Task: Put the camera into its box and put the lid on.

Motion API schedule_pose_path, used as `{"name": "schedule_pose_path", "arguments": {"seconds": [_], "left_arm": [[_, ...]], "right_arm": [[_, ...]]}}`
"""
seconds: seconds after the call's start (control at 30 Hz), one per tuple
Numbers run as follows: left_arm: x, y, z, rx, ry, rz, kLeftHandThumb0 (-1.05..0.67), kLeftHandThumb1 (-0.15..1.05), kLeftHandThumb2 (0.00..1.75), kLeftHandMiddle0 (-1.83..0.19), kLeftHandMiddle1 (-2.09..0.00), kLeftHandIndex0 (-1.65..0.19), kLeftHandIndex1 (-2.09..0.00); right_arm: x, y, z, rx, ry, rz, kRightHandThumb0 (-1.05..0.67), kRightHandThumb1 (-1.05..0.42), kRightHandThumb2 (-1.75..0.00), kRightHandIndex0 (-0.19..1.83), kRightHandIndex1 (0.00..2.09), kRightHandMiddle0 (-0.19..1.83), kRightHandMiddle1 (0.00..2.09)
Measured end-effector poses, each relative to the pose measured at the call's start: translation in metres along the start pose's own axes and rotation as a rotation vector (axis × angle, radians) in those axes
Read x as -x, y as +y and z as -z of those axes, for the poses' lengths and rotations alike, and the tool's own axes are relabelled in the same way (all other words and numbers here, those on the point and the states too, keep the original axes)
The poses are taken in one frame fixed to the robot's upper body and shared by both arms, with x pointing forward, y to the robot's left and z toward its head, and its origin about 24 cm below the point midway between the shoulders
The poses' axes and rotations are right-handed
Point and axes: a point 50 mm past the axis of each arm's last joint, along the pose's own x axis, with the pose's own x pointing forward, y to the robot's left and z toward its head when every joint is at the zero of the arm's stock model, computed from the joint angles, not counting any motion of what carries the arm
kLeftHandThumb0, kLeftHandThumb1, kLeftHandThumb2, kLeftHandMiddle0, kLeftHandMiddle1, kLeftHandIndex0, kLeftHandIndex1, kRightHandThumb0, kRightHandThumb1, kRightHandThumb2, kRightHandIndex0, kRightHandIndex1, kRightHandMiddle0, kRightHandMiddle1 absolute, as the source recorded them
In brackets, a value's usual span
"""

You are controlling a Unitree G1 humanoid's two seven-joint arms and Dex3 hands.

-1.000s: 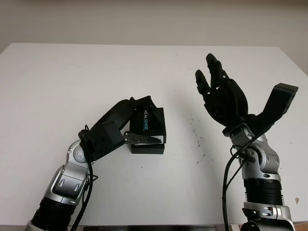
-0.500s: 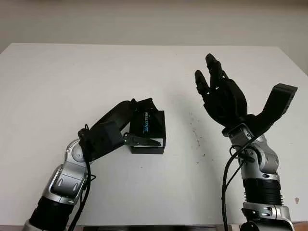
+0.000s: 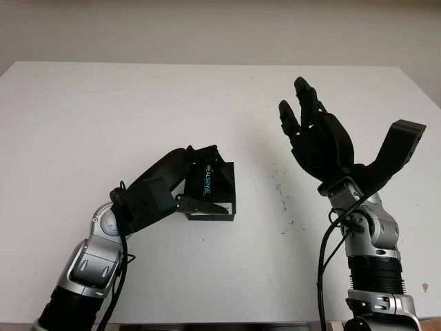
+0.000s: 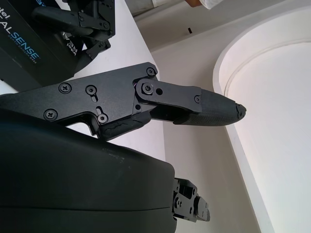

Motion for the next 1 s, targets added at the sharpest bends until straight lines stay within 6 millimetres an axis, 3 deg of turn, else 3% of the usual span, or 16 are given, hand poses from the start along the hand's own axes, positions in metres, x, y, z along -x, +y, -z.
{"name": "schedule_pose_path", "arguments": {"seconds": [0.23, 0.3, 0.33, 0.37, 0.43, 0.57, 0.73, 0.87, 1.0], "left_arm": [[0.000, -0.001, 0.001, -0.013, 0.005, -0.012, -0.08, 0.91, 0.05, -0.32, -1.46, -0.30, -1.52], [0.000, -0.003, -0.001, -0.086, 0.002, -0.014, -0.22, 0.91, 0.05, -0.19, -1.14, -0.16, -1.21], [0.001, -0.004, -0.002, -0.134, 0.010, 0.003, -0.28, 0.91, 0.05, -0.11, -0.75, -0.10, -0.90], [0.001, -0.005, -0.003, -0.184, 0.026, 0.040, -0.41, 0.90, 0.05, 0.07, -0.32, 0.01, -0.45], [0.002, -0.003, -0.007, -0.276, 0.046, 0.112, -0.53, 0.90, 0.05, 0.16, -0.08, 0.11, -0.16], [0.003, -0.001, -0.010, -0.340, 0.090, 0.203, -0.65, 0.89, 0.05, 0.19, 0.00, 0.19, -0.01], [0.004, -0.001, -0.008, -0.345, 0.111, 0.251, -0.83, 0.90, 0.06, 0.19, 0.00, 0.19, 0.00], [0.004, 0.003, -0.007, -0.371, 0.127, 0.299, -0.97, 0.99, 0.08, 0.19, 0.00, 0.19, 0.00], [0.004, 0.004, -0.008, -0.359, 0.138, 0.308, -0.97, 1.04, 0.47, 0.19, 0.00, 0.19, 0.00]], "right_arm": [[0.001, 0.000, 0.000, 0.001, -0.001, -0.002, -0.71, -1.05, -0.55, -0.19, 0.02, -0.19, 0.04], [0.001, 0.000, 0.000, 0.001, 0.000, -0.001, -0.70, -1.05, -0.55, -0.19, 0.03, -0.19, 0.04], [0.001, 0.000, 0.000, 0.001, 0.000, -0.002, -0.70, -1.05, -0.55, -0.19, 0.03, -0.19, 0.04], [0.001, 0.000, 0.000, 0.001, 0.000, -0.001, -0.71, -1.05, -0.54, -0.19, 0.03, -0.19, 0.04], [0.001, -0.001, 0.000, 0.001, 0.000, 0.000, -0.71, -1.05, -0.54, -0.19, 0.02, -0.19, 0.03], [0.001, 0.000, 0.001, 0.002, 0.001, -0.002, -0.71, -1.05, -0.54, -0.19, 0.03, -0.19, 0.04], [0.001, 0.000, 0.001, 0.001, 0.002, 0.000, -0.71, -1.05, -0.53, -0.19, 0.03, -0.18, 0.04], [0.001, 0.000, 0.001, 0.001, 0.002, 0.004, -0.71, -1.05, -0.53, -0.19, 0.03, -0.19, 0.04], [0.001, 0.000, 0.001, 0.000, 0.003, 0.003, -0.71, -1.05, -0.53, -0.19, 0.01, -0.19, 0.01]]}}
